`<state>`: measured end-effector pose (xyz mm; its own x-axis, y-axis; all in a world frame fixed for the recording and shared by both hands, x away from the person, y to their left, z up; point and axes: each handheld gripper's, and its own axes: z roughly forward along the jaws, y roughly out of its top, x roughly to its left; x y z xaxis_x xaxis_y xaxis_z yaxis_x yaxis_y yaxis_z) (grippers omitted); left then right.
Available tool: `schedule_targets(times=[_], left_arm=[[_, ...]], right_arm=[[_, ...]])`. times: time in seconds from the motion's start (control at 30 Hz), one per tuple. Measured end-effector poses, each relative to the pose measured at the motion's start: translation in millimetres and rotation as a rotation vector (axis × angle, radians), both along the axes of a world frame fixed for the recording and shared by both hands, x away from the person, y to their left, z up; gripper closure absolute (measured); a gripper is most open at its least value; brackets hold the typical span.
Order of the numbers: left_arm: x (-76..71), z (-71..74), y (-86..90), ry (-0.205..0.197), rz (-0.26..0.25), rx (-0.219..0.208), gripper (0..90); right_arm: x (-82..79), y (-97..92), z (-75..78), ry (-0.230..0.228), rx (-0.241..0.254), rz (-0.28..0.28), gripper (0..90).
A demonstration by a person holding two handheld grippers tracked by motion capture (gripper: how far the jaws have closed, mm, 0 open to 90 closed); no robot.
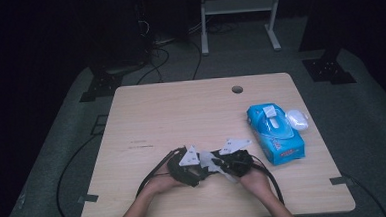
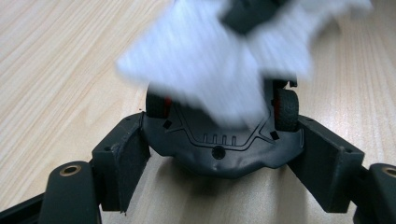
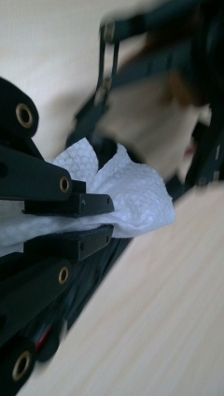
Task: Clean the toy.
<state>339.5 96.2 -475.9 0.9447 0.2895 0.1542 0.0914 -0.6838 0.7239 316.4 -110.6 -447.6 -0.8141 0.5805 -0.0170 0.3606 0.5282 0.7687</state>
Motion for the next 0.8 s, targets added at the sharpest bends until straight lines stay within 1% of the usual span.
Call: schedule_targets(times=[0.03, 0.07, 0.1, 0.13, 0.17, 0.23, 0.3, 0.33, 0.37, 0.4, 0.43, 0.47, 0.5, 0.53, 0.57, 0.6, 0.63, 0.67, 0.73, 0.8], left_arm=[[-0.1, 0.3, 0.1, -0.004, -0.003, 0.008, 23.7], [-0.4, 0.3, 0.2, -0.011, -0.006, 0.014, 23.7], [-0.4, 0.5, 0.6, -0.007, -0.006, 0.012, 23.7], [0.1, 0.8, 1.3, -0.002, -0.008, 0.011, 23.7], [0.2, 0.9, 1.9, 0.0, -0.008, 0.012, 23.7], [-0.2, 0.4, 1.9, 0.003, -0.003, 0.0, 23.7], [-0.1, 0.6, 2.2, 0.005, -0.004, 0.001, 23.7], [0.1, 0.8, 2.2, 0.007, -0.005, -0.001, 23.7], [0.1, 1.2, 2.0, 0.009, -0.006, -0.006, 23.7], [0.2, 2.0, 1.7, 0.009, -0.01, -0.004, 23.7], [0.3, 2.2, 1.3, 0.006, -0.016, -0.004, 23.7], [0.1, 2.0, 0.9, 0.011, -0.016, -0.005, 23.7], [-0.2, 1.5, 0.1, 0.013, -0.016, -0.006, 23.7], [-0.4, 1.4, -0.5, 0.009, -0.022, 0.004, 23.7], [-1.1, 1.4, -0.5, 0.003, -0.026, 0.014, 23.8], [-1.7, 1.5, -0.9, 0.007, -0.023, 0.01, 23.8], [-2.0, 1.9, -0.6, 0.004, -0.028, 0.017, 23.8], [-2.5, 1.7, -0.4, 0.001, -0.027, 0.018, 23.8], [-1.8, 1.8, 1.0, 0.011, -0.025, 0.009, 23.8], [-1.8, 1.8, 1.5, 0.01, -0.025, 0.006, 23.8]], right_arm=[[-1.1, 6.0, -0.7, 0.019, 0.013, 0.037, 82.8], [-2.6, 12.3, -1.4, 0.02, 0.01, 0.059, 82.8], [-4.0, 17.6, -1.2, 0.01, -0.003, 0.067, 82.8], [-3.7, 20.6, -0.4, 0.007, -0.007, 0.078, 82.8], [-2.6, 21.4, 0.4, 0.009, -0.008, 0.076, 82.8], [1.7, 17.1, 1.7, 0.01, -0.014, 0.059, 82.8], [7.5, 6.9, 3.3, 0.003, -0.026, 0.01, 82.9], [10.5, 1.0, 3.8, 0.004, -0.023, -0.013, 82.9], [12.1, -3.4, 4.2, 0.016, -0.013, -0.034, 82.9], [12.4, -5.0, 4.3, 0.019, -0.006, -0.035, 82.9], [10.6, -3.4, 4.6, 0.016, -0.014, -0.028, 82.9], [8.8, 0.2, 4.5, 0.015, -0.014, -0.008, 82.8], [7.0, 5.4, 4.2, 0.024, -0.012, 0.016, 82.9], [5.4, 11.9, 3.6, 0.026, -0.014, 0.045, 82.8], [4.0, 18.9, 2.7, 0.02, -0.018, 0.067, 82.8], [3.6, 25.0, 1.9, 0.025, -0.013, 0.087, 82.8], [3.7, 30.2, 1.5, 0.033, -0.007, 0.105, 82.8], [3.9, 34.6, 1.4, 0.03, -0.01, 0.119, 82.8], [5.5, 37.8, 2.6, 0.026, -0.021, 0.126, 82.8], [8.9, 33.0, 3.8, 0.016, -0.026, 0.096, 82.8]])
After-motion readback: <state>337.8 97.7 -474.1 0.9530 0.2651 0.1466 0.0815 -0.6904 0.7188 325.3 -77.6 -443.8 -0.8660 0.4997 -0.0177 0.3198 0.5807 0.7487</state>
